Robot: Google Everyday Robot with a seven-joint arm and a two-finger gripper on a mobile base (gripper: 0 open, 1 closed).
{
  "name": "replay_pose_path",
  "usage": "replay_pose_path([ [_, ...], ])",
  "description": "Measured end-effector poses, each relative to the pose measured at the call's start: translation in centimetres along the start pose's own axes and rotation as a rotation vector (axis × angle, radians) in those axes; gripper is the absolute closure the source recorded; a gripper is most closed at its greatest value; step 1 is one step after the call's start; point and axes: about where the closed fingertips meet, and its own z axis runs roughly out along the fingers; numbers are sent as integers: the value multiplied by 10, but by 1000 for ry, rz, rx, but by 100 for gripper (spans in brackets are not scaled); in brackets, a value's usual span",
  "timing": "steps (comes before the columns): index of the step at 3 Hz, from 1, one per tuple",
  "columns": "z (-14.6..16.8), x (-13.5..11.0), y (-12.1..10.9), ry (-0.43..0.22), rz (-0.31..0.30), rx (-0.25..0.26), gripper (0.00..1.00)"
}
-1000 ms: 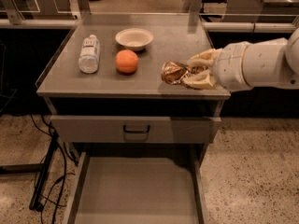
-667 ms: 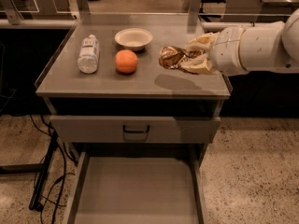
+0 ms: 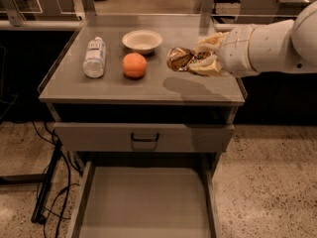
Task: Pick orange can from middle drawer and place on counter
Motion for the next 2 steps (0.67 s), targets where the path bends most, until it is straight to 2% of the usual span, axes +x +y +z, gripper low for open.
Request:
replay_pose_path([
  [2, 26, 23, -10, 23, 26, 17, 100],
])
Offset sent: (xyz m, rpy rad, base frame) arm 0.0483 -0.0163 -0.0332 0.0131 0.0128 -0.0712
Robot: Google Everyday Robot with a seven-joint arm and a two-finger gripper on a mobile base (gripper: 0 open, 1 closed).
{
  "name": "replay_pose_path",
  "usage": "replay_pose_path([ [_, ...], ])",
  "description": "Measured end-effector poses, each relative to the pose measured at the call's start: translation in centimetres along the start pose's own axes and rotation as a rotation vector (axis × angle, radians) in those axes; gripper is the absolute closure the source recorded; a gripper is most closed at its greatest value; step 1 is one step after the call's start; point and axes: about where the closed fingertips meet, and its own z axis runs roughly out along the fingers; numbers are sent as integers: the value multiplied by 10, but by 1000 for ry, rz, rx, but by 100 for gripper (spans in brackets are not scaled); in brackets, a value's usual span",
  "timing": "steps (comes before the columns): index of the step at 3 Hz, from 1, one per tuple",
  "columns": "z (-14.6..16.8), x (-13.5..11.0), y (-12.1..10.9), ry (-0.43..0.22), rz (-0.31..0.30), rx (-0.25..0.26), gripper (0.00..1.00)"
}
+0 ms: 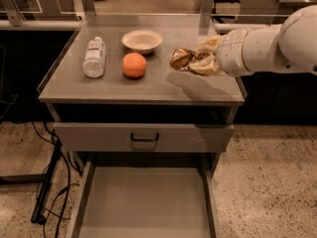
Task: Pick orange can from middle drawer and place on counter
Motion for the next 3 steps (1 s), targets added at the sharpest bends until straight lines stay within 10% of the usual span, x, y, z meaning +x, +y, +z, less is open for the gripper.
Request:
replay_pose_path([
  [3, 55, 21, -19, 25, 8, 16, 100],
])
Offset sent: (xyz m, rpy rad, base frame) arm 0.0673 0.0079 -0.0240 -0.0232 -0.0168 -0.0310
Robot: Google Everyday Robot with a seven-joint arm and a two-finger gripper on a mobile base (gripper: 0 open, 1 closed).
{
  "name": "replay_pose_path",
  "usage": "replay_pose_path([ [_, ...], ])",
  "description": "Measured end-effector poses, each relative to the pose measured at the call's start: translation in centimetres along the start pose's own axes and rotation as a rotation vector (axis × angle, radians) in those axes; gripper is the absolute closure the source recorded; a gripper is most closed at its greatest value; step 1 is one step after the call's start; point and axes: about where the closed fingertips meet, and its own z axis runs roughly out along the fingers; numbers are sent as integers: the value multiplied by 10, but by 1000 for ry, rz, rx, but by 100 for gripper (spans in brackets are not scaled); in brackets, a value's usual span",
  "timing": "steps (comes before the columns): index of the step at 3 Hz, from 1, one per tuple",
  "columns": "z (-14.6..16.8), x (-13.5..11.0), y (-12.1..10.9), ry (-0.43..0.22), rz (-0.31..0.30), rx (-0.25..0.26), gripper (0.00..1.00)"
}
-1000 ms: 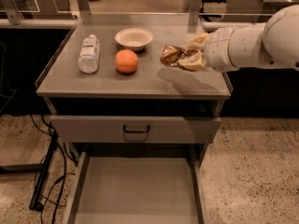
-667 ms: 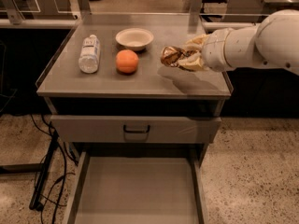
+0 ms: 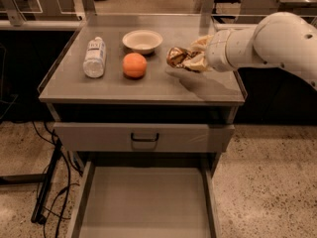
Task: Pick orange can from middle drawer and place on counter
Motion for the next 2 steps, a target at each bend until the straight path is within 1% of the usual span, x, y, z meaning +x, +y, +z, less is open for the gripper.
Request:
replay_pose_path([
  [1, 13, 9, 6, -9, 43, 4, 100],
  [2, 18, 21, 15, -7, 84, 6, 100],
])
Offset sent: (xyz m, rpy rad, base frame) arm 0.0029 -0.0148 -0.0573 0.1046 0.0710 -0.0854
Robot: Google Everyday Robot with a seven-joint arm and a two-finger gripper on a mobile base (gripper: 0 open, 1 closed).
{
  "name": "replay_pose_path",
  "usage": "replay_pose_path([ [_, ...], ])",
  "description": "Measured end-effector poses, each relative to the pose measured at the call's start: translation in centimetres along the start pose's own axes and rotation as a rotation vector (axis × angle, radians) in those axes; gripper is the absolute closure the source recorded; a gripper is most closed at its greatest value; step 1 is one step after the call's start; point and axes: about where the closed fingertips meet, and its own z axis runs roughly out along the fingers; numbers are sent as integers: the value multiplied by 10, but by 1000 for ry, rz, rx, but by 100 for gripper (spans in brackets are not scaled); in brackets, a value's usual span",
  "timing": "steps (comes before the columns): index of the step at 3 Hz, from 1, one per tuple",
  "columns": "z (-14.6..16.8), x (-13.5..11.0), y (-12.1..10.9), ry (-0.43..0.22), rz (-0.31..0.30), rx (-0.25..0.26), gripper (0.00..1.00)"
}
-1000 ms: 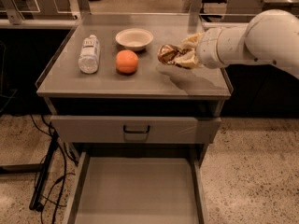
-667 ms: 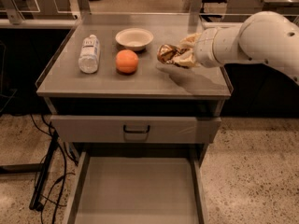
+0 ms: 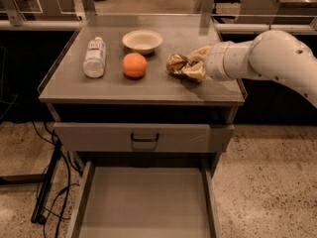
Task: Pick orange can from middle drawer and place on counter
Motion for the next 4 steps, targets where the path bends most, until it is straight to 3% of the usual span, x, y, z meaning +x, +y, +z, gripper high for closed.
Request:
replay_pose_path([
  [4, 1, 2, 2, 1, 7, 0, 7],
])
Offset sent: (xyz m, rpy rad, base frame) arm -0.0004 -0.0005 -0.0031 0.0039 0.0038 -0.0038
